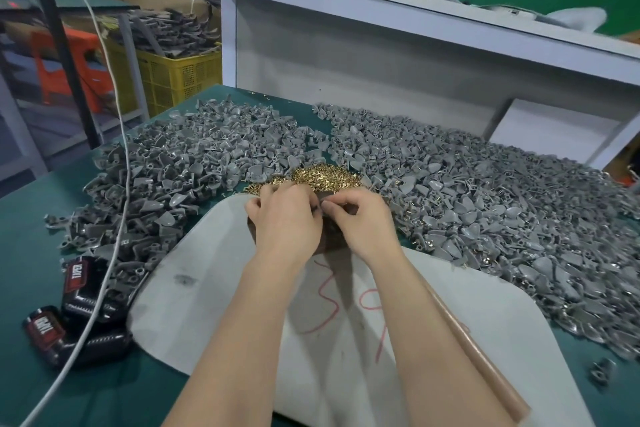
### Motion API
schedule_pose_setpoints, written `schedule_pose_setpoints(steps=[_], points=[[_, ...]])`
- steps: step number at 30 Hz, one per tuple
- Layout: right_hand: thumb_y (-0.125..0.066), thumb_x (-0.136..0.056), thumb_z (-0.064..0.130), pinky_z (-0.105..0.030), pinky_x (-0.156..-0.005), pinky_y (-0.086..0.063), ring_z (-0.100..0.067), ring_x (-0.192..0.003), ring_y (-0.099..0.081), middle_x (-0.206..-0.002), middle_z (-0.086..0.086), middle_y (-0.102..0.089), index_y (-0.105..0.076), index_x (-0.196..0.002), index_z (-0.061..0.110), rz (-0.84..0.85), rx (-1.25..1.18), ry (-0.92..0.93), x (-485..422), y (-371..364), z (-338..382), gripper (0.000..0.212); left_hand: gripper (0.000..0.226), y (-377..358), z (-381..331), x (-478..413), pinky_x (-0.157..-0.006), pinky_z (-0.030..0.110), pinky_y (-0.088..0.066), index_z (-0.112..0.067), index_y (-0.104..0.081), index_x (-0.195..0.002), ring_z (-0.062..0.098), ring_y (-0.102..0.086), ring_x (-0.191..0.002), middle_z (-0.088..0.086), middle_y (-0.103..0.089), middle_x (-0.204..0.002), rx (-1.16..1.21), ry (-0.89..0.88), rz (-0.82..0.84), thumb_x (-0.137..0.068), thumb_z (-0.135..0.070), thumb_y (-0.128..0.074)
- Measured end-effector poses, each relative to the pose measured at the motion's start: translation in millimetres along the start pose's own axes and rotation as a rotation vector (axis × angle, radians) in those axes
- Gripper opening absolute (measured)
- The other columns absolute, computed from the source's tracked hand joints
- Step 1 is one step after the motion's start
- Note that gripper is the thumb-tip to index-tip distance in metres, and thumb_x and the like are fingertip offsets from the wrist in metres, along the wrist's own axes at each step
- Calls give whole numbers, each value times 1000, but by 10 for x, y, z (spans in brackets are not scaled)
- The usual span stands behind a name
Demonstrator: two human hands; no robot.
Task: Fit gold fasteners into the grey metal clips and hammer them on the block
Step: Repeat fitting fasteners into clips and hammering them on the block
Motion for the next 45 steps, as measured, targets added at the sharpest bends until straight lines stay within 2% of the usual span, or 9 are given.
schedule_pose_setpoints(steps=[9, 12, 19, 23, 27, 31, 39, 42, 45], points=[[-65, -87, 17, -32, -85, -43, -16, -87, -55, -97, -3, -62, -72, -88, 13, -21, 86, -14, 1, -9, 29, 8, 15, 11, -6, 3, -79, 33, -18, -28, -70, -90, 25, -41, -110, -4, -63, -103, 5, -1, -18, -92, -27, -55], [-63, -88, 17, -35, -87, -44, -20, -92, -57, -95, -1, -61, -71, -87, 12, 7, 105, -17, -2, 0, 47, 9, 15, 13, -12, 4, -79, 33, -17, -28, -70, -91, 25, -41, -111, -4, -63, -104, -5, -4, -18, -92, -26, -55], [-61, -89, 23, -40, -92, -44, -24, -101, -57, -102, 0, -64, -61, -77, 27, 98, 254, -53, -55, 9, 147, 13, 15, 8, -26, 3, -80, 33, -17, -26, -69, -91, 26, -41, -113, -4, -62, -108, -2, -12, -23, -91, -22, -55], [-62, -89, 24, -42, -91, -46, -24, -99, -59, -98, 1, -69, -62, -77, 29, 86, 199, -80, -33, 13, 118, 13, 14, 17, -28, 6, -80, 33, -17, -26, -69, -89, 25, -42, -112, -5, -63, -106, -1, -7, -31, -91, -23, -55], [-65, -87, 21, -36, -89, -48, -18, -92, -61, -100, -2, -69, -73, -92, 21, 56, 103, -61, -2, 7, 38, 10, 14, 18, -22, 15, -79, 33, -17, -28, -69, -87, 24, -41, -111, -5, -63, -103, -10, -1, -28, -91, -26, -55], [-63, -88, 15, -38, -93, -47, -17, -94, -62, -99, 1, -70, -71, -109, 17, 66, -1, -39, -16, 69, 4, 22, 12, 5, -22, 7, -83, 35, -21, -28, -69, -89, 24, -41, -112, -6, -63, -104, -17, -1, -18, -91, -26, -57], [-56, -91, 6, -37, -95, -48, -15, -97, -63, -98, 2, -70, -73, -100, 15, 8, -46, -57, -34, 146, -64, 21, 14, -3, -4, 3, -83, 35, -20, -29, -69, -87, 24, -41, -113, -6, -65, -102, 12, 8, -28, -89, -22, -57], [-54, -91, 8, -32, -94, -47, -13, -96, -62, -97, 4, -68, -72, -99, 17, -54, -3, -67, -32, 171, -95, 22, 14, 15, 6, -4, -82, 34, -19, -28, -68, -88, 25, -42, -113, -6, -65, -102, 25, 33, -38, -89, -23, -55], [-58, -90, 13, -24, -88, -44, -13, -95, -60, -103, 3, -69, -72, -102, 19, -26, 97, -21, -66, 103, -49, 19, 12, 82, 29, -11, -80, 32, -17, -28, -66, -92, 25, -42, -112, -5, -65, -103, 76, 78, -109, -90, -27, -55]])
Point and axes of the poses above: each hand's wrist, its own x-axis away from the middle knuckle, its own y-axis out of the back of the hand, z = x × y, the point moved 4 cm from there along -x, towards the middle knuckle
